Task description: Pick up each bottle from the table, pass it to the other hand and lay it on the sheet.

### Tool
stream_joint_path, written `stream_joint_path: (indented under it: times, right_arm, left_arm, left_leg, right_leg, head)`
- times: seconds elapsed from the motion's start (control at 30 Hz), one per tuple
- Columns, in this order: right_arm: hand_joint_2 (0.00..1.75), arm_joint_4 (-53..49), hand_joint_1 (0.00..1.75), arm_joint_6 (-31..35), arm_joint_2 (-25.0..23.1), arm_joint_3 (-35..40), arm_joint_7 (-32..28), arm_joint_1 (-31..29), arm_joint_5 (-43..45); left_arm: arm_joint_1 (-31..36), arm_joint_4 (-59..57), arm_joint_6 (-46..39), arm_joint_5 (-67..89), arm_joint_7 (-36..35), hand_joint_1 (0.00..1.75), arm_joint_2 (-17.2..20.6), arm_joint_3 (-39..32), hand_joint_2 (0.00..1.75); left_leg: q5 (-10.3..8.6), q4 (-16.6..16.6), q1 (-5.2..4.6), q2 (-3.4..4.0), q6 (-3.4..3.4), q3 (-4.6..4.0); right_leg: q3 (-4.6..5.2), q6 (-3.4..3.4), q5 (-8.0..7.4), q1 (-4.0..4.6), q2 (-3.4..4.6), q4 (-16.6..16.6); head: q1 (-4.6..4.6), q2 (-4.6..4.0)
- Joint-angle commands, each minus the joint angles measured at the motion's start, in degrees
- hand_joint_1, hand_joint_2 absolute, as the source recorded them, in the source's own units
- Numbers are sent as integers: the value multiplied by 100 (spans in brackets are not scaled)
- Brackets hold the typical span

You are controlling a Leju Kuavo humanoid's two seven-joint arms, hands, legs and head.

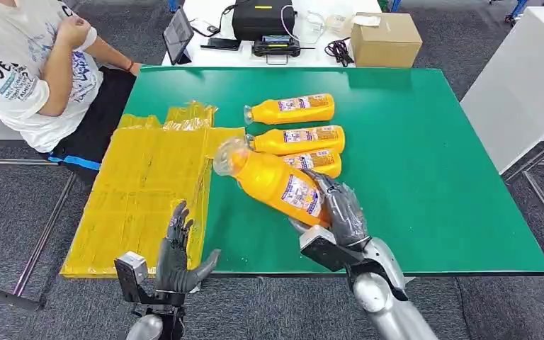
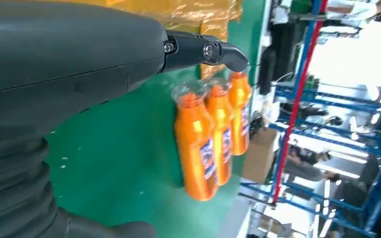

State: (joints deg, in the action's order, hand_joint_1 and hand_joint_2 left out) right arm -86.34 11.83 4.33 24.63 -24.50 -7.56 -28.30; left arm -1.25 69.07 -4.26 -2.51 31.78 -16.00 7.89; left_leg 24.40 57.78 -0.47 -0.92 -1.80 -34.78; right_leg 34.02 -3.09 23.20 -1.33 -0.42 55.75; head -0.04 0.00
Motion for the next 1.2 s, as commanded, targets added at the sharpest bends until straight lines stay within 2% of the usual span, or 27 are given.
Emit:
stream_joint_path:
  times: [0.03,0.23,0.27,0.37,0.5,0.53,0.8,1.2]
  right_arm:
    - [175,-221,175,41,-220,-418,-29,149,4]
    - [175,-150,175,71,-301,-496,-51,184,-10]
    - [175,-82,175,280,-339,-558,-35,233,-301]
    - [175,292,175,796,-568,-668,-105,398,-781]
    - [175,1061,175,935,-974,-649,-573,491,-503]
    - [175,1289,175,879,-1091,-610,-686,504,-351]
    - [175,2215,175,608,-1540,-16,-1119,445,-11]
    - [175,2520,175,440,-1641,390,-1216,352,168]
  left_arm:
    - [-17,217,-2,-30,-42,0,75,-107,175]
    - [-18,234,6,-71,-46,0,93,-61,175]
    - [-47,305,86,-191,-111,0,129,0,175]
    - [-60,422,394,-382,-267,0,223,248,175]
    - [20,420,797,-741,-437,0,289,488,175]
    - [27,412,903,-832,-477,0,318,549,175]
    - [82,86,1256,-1201,-653,0,364,739,175]
    - [112,-86,1381,-1367,-708,0,394,837,175]
  left_leg:
    - [6,0,4,11,10,12]
    - [8,0,7,13,11,20]
    - [15,4,13,18,15,27]
    - [12,0,12,9,13,29]
    - [16,-4,18,18,17,44]
    - [4,-7,9,11,9,22]
    - [15,-11,21,33,21,46]
    - [9,-5,14,18,13,28]
  right_leg:
    - [-9,12,3,4,8,0]
    - [-15,13,5,8,9,-2]
    - [-23,18,8,14,13,-2]
    - [-28,16,9,14,5,-6]
    - [-42,21,9,20,14,-13]
    - [-19,10,1,9,8,-10]
    - [-38,24,4,22,28,-15]
    - [-23,16,5,14,14,-7]
  head:
    - [-2,0]
    - [-2,0]
    - [-2,0]
    - [-2,0]
    - [-2,0]
    - [-2,0]
    - [-2,0]
    - [-2,0]
